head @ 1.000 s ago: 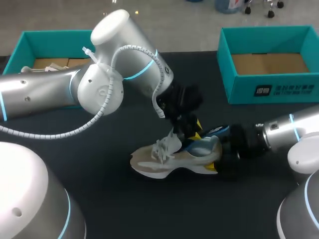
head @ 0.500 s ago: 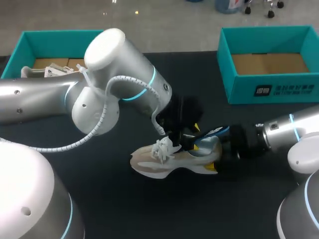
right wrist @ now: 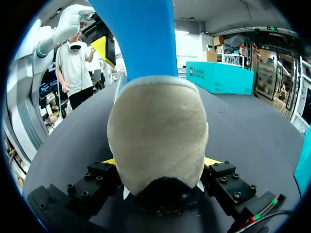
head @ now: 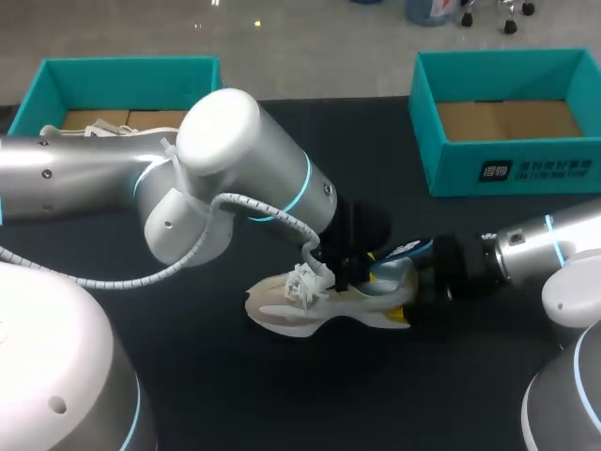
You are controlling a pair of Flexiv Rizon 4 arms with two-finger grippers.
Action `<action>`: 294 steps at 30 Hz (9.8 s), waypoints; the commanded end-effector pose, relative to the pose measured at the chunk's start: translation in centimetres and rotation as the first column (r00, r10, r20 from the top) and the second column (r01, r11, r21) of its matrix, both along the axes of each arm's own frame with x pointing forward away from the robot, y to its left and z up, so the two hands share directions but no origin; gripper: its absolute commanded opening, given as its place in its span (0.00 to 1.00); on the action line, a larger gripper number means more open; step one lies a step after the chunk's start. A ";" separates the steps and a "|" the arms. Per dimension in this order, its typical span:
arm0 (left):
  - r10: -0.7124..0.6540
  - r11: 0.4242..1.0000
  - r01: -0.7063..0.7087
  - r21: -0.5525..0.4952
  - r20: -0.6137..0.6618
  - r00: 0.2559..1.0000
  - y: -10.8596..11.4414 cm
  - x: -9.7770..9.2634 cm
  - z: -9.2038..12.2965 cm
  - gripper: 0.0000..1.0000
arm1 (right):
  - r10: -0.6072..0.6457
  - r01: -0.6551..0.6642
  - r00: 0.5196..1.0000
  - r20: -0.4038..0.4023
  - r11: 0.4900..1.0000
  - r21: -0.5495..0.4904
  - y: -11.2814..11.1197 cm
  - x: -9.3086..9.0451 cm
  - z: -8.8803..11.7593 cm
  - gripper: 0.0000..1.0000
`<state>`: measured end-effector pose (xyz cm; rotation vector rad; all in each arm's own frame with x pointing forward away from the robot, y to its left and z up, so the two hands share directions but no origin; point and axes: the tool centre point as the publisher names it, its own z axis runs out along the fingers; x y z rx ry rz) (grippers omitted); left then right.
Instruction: Take the shoe out of the shoebox, open the shoe tongue, remove and reinsert the insole, then place the shoe into the shoebox
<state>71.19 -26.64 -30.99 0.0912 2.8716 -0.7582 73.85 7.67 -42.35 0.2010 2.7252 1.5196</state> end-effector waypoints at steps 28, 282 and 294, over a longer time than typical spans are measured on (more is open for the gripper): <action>-0.092 0.985 0.067 -0.159 -0.152 0.984 0.0 0.2 2.4 0.00 | -0.002 0.002 1.000 0.000 1.000 -0.004 0.1 -0.1 0.0 0.00; -0.368 0.715 -0.310 -0.626 -0.715 0.595 5.3 -10.4 28.5 0.00 | 0.030 0.006 0.999 0.030 0.613 -0.790 -1.9 -0.2 8.3 1.00; -0.368 0.715 -0.310 -0.626 -0.715 0.595 5.3 -10.4 28.5 0.00 | 0.041 0.001 0.999 0.031 0.592 -0.806 -1.5 0.7 8.9 1.00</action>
